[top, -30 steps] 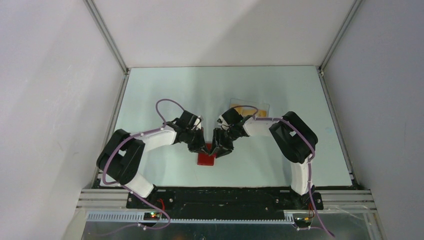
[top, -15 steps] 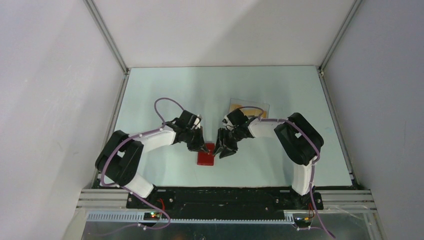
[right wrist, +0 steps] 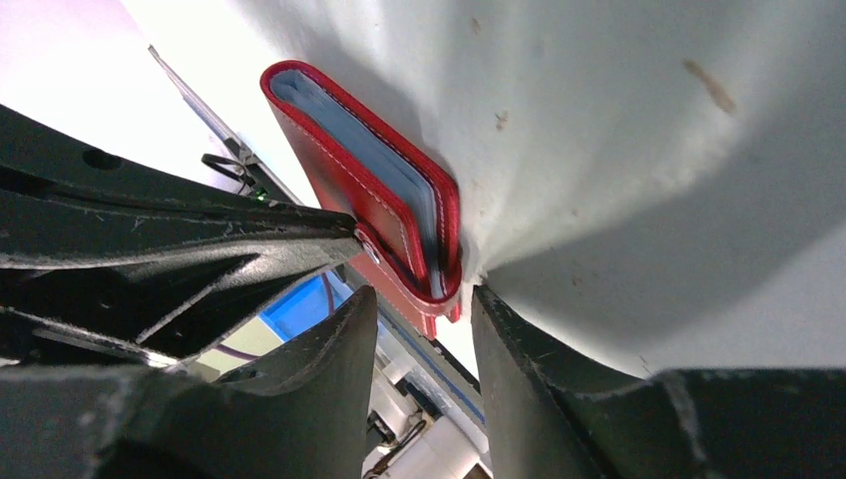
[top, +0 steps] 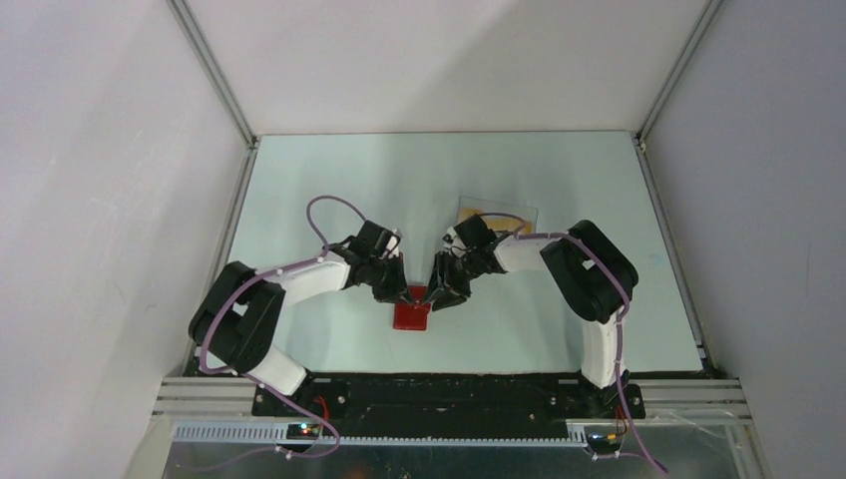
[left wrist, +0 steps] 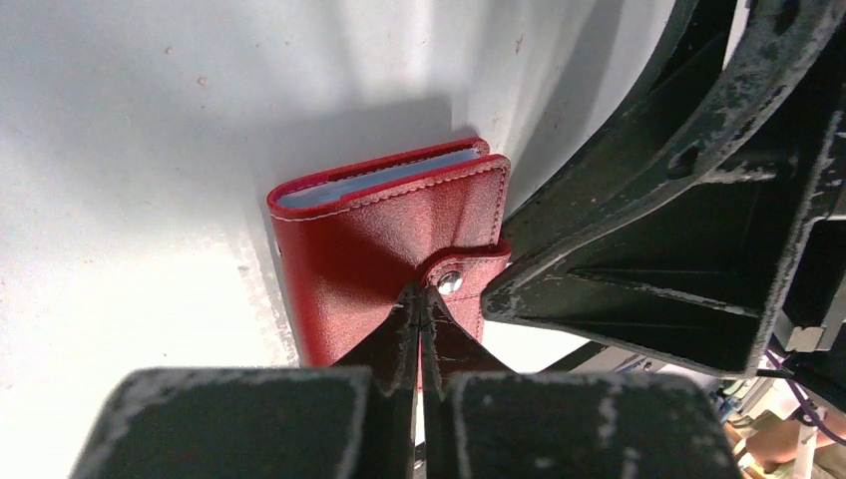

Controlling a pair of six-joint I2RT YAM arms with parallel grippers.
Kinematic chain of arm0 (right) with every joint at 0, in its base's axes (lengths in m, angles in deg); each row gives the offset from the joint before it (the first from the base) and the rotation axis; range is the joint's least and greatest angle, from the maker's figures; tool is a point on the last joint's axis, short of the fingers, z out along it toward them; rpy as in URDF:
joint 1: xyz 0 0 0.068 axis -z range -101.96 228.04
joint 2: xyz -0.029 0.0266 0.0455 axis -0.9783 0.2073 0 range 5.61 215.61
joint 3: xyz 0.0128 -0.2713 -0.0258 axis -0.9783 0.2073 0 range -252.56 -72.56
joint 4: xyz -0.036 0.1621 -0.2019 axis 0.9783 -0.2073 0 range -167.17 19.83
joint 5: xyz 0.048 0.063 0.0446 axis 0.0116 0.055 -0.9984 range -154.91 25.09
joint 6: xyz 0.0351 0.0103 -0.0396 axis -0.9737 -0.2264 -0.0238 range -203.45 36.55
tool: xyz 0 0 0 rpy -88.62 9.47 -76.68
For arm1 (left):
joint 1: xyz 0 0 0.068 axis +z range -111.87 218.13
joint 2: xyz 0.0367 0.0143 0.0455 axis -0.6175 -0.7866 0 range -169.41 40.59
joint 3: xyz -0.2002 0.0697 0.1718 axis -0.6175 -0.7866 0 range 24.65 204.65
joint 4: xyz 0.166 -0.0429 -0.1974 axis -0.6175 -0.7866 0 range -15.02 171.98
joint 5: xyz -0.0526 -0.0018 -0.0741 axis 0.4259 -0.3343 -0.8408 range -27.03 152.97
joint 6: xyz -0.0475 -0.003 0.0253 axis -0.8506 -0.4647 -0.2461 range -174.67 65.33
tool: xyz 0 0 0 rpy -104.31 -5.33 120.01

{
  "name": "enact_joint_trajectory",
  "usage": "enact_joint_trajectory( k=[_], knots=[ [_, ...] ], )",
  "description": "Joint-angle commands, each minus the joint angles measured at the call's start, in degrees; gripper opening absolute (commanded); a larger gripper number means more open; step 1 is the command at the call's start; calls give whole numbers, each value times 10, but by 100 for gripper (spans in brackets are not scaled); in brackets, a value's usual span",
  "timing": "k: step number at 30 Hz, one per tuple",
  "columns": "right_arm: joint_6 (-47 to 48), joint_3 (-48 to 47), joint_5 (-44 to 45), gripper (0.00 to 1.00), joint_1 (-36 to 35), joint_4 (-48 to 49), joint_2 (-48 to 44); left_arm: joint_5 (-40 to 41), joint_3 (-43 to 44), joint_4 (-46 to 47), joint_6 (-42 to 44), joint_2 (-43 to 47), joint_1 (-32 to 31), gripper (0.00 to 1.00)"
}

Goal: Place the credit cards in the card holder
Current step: Close the card holder at the center of the board.

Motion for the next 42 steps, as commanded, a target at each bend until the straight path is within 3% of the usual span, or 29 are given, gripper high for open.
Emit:
enact_joint_trajectory(
  k=[1, 11, 19, 21, 22, 26, 30, 38, 42],
  knots=[
    [5, -11, 54, 43, -17, 0, 44, 10, -8, 4, -9, 23, 2, 0],
    [1, -27, 56, 34, -29, 0, 67, 10, -13, 5, -11, 27, 1, 0],
    [0, -27, 53, 32, -31, 2, 62, 14, -20, 3, -13, 54, 1, 0],
    [0, -27, 50, 32, -32, 0, 60, 23, -21, -6, -14, 72, 2, 7],
    [1, -27, 50, 32, -32, -2, 59, 33, -22, -13, -15, 79, 2, 21],
    [2, -26, 45, 34, -34, -3, 48, 70, -29, -47, -15, 123, 16, 45],
    [3, -27, 45, 37, -34, -5, 35, 137, -32, -104, 4, 151, 35, 52],
    [7, -27, 45, 44, -35, -10, 17, 99, -51, -107, 24, 87, 58, 45],
    [5, -27, 43, 47, -36, -3, 14, 65, -48, -84, 30, 56, 58, 37]
  ],
)
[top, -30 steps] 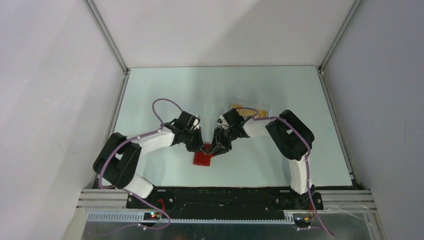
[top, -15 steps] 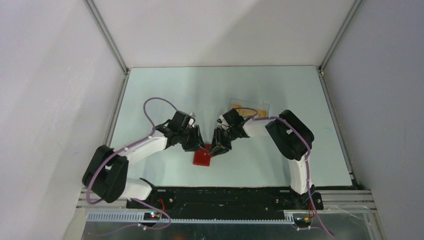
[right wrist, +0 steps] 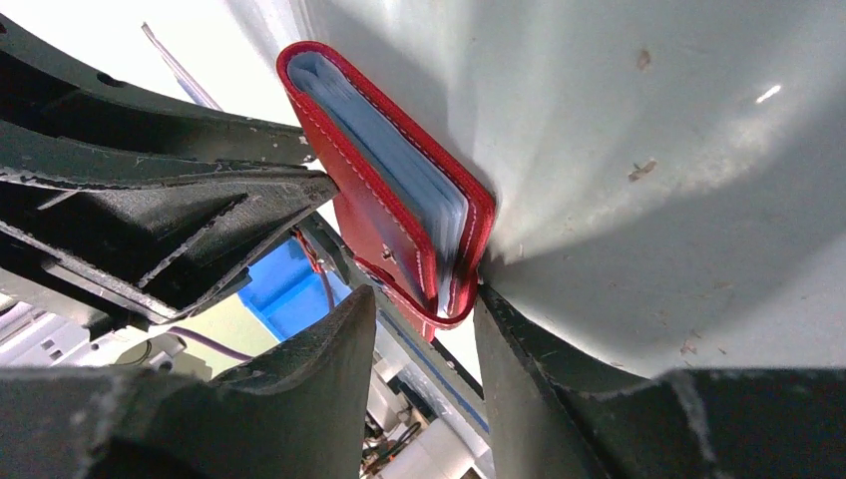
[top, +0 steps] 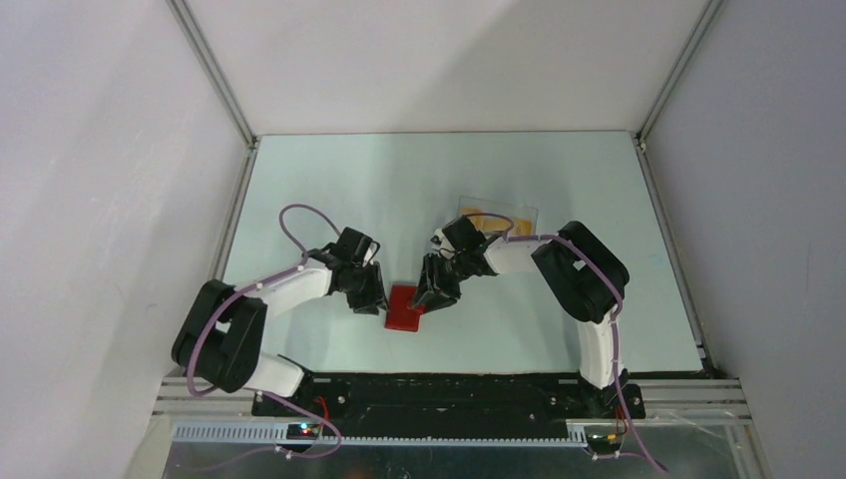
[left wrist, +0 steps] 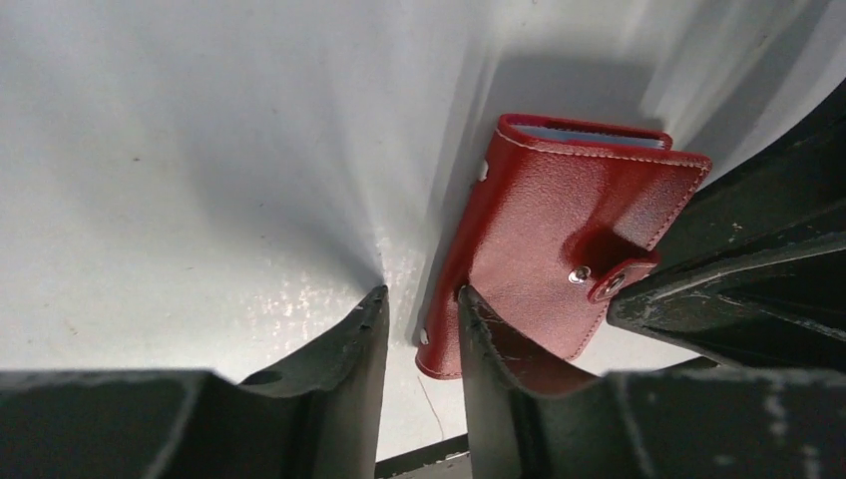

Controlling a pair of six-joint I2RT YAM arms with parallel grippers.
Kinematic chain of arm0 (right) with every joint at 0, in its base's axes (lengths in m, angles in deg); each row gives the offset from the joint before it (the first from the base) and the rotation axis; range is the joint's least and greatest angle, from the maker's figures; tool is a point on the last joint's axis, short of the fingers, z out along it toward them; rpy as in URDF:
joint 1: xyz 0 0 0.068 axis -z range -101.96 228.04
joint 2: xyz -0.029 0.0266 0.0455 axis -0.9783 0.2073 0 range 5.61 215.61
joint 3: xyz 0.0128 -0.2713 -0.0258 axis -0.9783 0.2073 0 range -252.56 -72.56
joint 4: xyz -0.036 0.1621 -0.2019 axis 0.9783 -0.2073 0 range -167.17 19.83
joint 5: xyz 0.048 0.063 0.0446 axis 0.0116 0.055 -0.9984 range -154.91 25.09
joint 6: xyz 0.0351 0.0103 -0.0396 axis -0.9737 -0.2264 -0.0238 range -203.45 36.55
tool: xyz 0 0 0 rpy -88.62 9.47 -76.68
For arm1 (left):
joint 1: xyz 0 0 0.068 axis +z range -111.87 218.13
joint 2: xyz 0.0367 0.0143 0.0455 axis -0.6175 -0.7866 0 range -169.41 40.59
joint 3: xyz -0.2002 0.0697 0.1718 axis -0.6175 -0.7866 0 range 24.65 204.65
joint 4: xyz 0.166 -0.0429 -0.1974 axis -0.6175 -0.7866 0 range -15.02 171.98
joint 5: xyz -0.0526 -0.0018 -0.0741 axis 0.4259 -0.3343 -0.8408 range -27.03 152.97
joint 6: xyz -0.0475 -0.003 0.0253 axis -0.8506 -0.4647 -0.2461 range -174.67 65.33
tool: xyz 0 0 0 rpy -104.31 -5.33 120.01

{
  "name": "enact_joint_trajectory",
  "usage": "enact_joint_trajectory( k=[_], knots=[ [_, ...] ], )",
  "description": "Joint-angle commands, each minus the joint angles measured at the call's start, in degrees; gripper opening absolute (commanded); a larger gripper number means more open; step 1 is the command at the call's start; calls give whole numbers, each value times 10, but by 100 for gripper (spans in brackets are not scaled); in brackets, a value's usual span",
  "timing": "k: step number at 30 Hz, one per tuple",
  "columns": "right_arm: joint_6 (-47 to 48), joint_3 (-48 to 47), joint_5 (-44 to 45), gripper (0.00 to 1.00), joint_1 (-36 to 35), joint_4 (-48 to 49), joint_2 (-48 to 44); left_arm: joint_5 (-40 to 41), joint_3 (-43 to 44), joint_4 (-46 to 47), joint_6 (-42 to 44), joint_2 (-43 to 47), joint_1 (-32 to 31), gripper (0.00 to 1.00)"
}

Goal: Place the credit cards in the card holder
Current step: Close the card holder at the center of the board.

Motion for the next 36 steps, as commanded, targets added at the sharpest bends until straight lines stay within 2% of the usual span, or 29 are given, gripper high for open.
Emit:
enact_joint_trajectory(
  k=[1, 10, 27, 36],
  knots=[
    [13, 4, 44, 46, -4, -18, -8, -31, 4, 14, 23, -24, 2, 34],
    [4, 4, 38, 38, 1, 3, 4, -42, 11, 18, 32, -46, 2, 21],
    [-16, 4, 8, 40, -4, 59, 30, -45, 15, 18, 41, -53, -7, 9],
    [3, -7, 39, 38, -10, 23, 47, -44, 20, 17, 40, -59, -18, 6]
  ],
)
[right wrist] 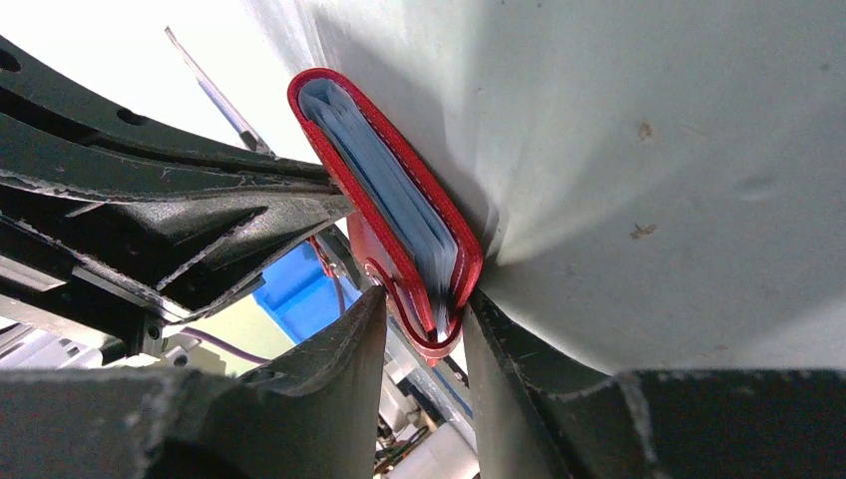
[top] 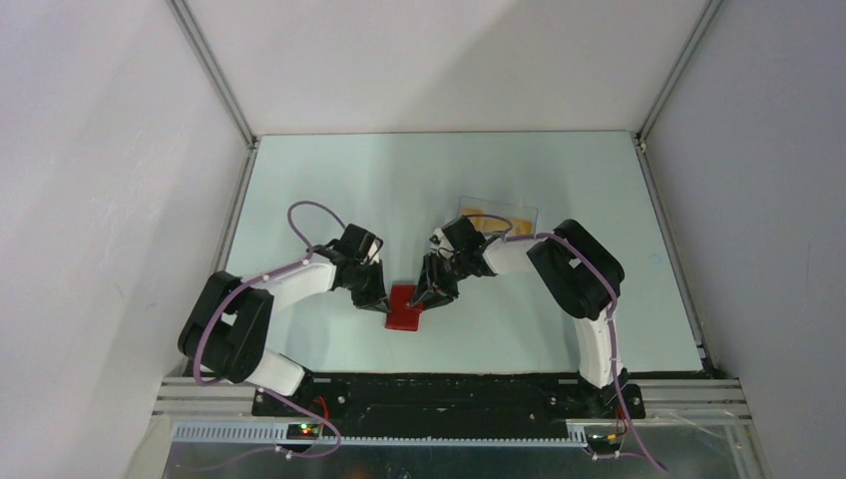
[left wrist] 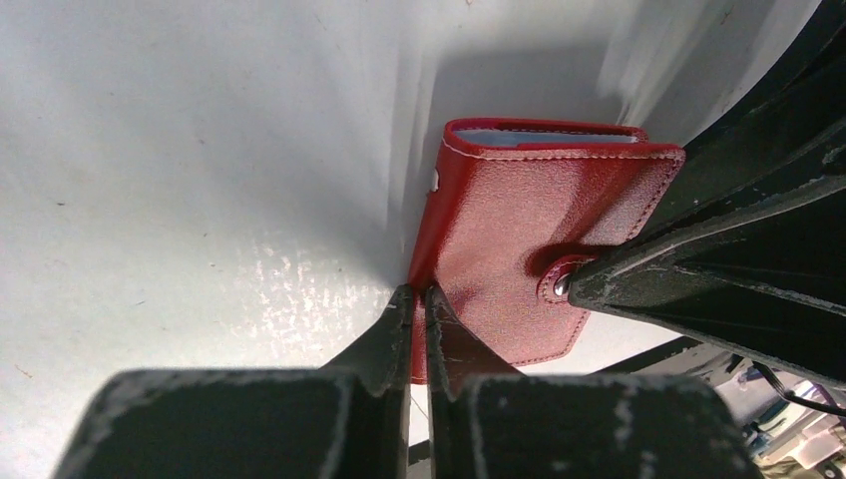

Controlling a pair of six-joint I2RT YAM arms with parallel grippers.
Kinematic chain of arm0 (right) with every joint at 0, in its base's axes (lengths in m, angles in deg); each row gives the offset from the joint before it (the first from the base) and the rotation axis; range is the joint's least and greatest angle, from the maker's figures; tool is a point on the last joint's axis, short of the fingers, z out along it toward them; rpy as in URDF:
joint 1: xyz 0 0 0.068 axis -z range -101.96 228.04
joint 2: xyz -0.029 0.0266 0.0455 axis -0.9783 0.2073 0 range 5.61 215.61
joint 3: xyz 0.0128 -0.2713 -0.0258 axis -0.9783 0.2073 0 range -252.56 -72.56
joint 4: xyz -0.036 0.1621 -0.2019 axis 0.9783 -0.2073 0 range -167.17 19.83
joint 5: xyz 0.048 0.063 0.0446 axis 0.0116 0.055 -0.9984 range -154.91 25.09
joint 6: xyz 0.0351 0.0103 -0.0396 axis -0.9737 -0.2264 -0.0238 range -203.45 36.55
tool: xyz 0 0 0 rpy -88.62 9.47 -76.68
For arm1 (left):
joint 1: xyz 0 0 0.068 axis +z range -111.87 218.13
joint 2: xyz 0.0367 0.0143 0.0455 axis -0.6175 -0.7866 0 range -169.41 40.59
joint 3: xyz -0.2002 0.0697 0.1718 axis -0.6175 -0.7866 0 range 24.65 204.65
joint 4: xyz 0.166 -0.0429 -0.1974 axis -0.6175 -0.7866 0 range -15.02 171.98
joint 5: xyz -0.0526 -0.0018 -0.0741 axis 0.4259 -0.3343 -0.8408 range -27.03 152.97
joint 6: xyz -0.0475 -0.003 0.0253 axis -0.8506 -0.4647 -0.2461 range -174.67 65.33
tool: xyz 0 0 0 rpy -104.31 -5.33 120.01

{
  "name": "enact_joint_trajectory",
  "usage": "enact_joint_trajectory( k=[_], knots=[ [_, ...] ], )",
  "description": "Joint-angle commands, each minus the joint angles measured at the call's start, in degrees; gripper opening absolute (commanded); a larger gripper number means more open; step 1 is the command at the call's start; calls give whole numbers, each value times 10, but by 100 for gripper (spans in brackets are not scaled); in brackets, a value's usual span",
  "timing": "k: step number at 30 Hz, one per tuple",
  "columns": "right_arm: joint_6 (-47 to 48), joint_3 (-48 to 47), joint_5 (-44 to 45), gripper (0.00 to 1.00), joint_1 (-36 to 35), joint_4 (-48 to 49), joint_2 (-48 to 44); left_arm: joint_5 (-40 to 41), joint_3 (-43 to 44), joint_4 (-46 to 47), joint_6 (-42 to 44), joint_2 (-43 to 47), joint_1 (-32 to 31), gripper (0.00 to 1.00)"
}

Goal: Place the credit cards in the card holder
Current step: Close the card holder at the center of the board.

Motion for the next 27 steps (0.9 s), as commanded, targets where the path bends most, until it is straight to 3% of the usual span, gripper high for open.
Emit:
enact_joint_trajectory(
  k=[1, 20, 27],
  knots=[
    [23, -7, 60, 38, -14, -23, 30, 9, 0, 5, 13, -21, -17, 6],
    [59, -50, 240, 27, -72, -150, 87, 7, 6, 6, 5, -26, -22, 3],
    [59, -118, 288, 21, -102, -233, 154, 5, 8, 8, 3, -29, -27, 2]
  ],
)
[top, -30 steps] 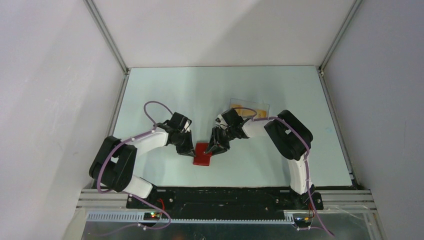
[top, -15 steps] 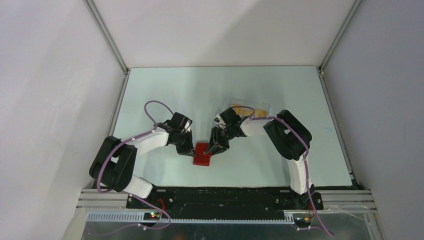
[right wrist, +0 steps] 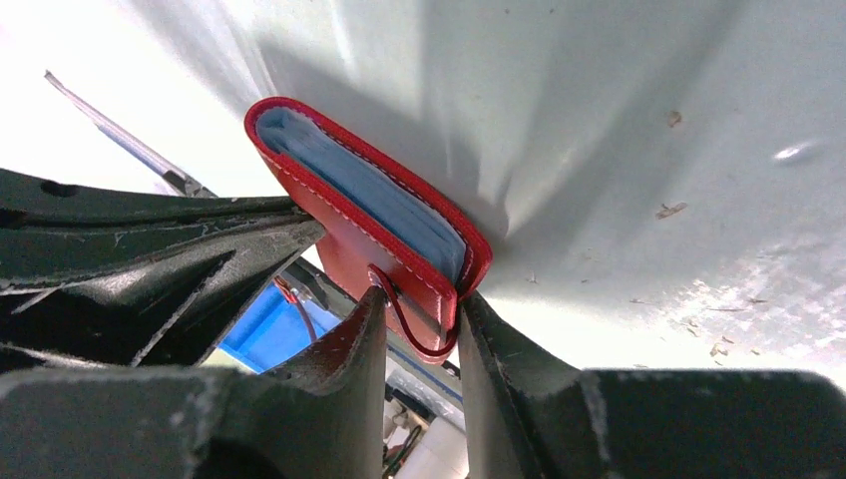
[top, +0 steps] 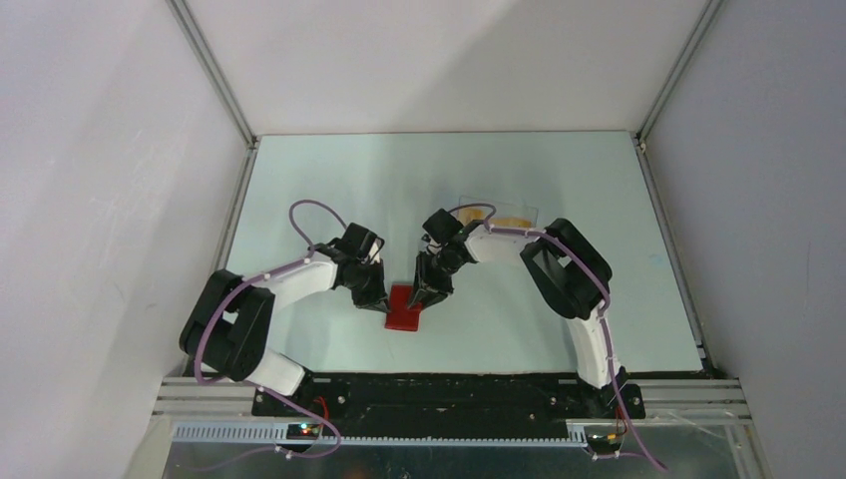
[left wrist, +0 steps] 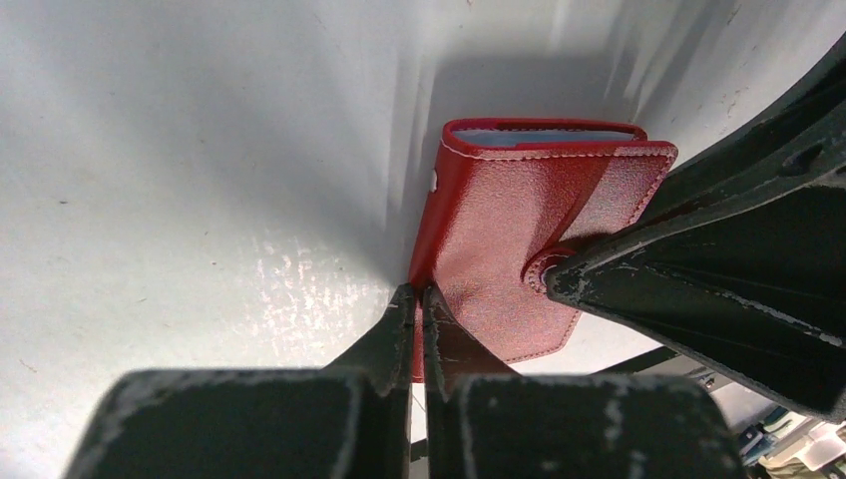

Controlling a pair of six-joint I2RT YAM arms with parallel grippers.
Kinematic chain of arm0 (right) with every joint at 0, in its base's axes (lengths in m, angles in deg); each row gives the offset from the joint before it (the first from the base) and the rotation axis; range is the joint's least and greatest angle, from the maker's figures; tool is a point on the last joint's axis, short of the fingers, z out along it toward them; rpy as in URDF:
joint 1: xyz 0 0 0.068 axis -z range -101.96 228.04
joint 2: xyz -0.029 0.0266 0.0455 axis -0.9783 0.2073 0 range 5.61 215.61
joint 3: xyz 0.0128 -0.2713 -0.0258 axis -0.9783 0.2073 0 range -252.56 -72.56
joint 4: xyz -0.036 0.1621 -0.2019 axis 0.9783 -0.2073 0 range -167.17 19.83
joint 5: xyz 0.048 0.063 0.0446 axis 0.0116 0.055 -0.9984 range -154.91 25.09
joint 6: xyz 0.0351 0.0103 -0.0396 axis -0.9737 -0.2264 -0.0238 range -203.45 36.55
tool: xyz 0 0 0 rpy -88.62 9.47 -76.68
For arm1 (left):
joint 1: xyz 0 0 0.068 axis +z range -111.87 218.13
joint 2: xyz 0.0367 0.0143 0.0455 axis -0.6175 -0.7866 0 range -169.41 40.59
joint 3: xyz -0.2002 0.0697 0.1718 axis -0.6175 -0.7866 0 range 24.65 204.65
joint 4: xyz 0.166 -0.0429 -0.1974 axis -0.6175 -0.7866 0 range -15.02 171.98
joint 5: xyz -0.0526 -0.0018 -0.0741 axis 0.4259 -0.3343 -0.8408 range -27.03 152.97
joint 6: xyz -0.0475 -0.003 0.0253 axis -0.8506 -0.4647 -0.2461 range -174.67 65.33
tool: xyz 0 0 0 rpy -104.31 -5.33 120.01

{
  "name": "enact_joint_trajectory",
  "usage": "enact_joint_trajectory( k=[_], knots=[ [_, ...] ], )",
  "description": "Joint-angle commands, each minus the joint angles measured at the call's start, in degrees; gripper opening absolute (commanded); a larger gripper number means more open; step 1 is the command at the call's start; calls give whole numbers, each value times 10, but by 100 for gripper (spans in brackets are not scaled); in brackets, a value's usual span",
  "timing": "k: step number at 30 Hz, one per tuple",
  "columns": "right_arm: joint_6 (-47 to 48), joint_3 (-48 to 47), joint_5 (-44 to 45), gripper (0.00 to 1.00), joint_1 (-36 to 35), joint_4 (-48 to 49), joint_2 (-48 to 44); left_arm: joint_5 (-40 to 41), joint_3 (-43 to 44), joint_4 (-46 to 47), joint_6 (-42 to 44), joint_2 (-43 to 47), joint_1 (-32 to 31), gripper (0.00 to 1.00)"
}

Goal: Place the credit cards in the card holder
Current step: Close the card holder at the center of the board, then reset both arms

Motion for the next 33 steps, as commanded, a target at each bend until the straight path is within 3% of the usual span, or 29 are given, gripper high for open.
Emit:
enact_joint_trajectory(
  k=[1, 3, 5, 7, 8, 9, 10, 13, 14, 15, 19, 21, 23, 25, 27, 30, 33],
  knots=[
    [26, 4, 192, 21, -66, -26, 111, 2, -1, 19, 2, -20, -21, 2],
    [39, 5, 201, 23, -66, -30, 84, 8, -2, 18, 3, -8, -22, 4],
    [55, 6, 214, 26, -65, -39, 36, 19, -1, 17, 5, 15, -21, 12],
    [65, 6, 230, 36, -60, -59, -48, 33, 3, 18, 3, 51, -17, 32],
    [69, 5, 233, 46, -58, -62, -69, 36, 3, 17, -1, 82, -14, 48],
    [70, 6, 238, 51, -50, -70, -111, 44, 3, 17, -5, 99, -7, 55],
    [71, 7, 240, 62, -45, -74, -132, 49, 3, 17, -13, 134, -3, 68],
    [80, 22, 266, 83, -15, -85, -238, 69, -4, 19, -23, 205, 29, 91],
    [86, 29, 279, 94, -8, -85, -260, 75, -7, 21, -23, 241, 37, 94],
    [89, 49, 284, 98, 10, -83, -305, 76, -14, 26, -20, 257, 60, 98],
    [106, 142, 315, 99, 99, -64, -432, 86, -47, 58, 0, 350, 141, 100],
    [144, 191, 367, 99, 149, -64, -484, 132, -66, 75, 22, 398, 168, 100],
    [184, 235, 452, 99, 201, -53, -522, 266, -88, 97, 51, 435, 173, 100],
    [228, 284, 501, 99, 247, -14, -555, 351, -120, 143, 92, 466, 174, 100],
    [265, 340, 527, 99, 287, 59, -584, 425, -168, 216, 140, 484, 174, 100],
    [325, 456, 542, 99, 328, 244, -609, 500, -241, 354, 205, 474, 173, 100],
    [354, 514, 556, 99, 365, 343, -585, 553, -276, 470, 224, 405, 174, 100]
  ],
)
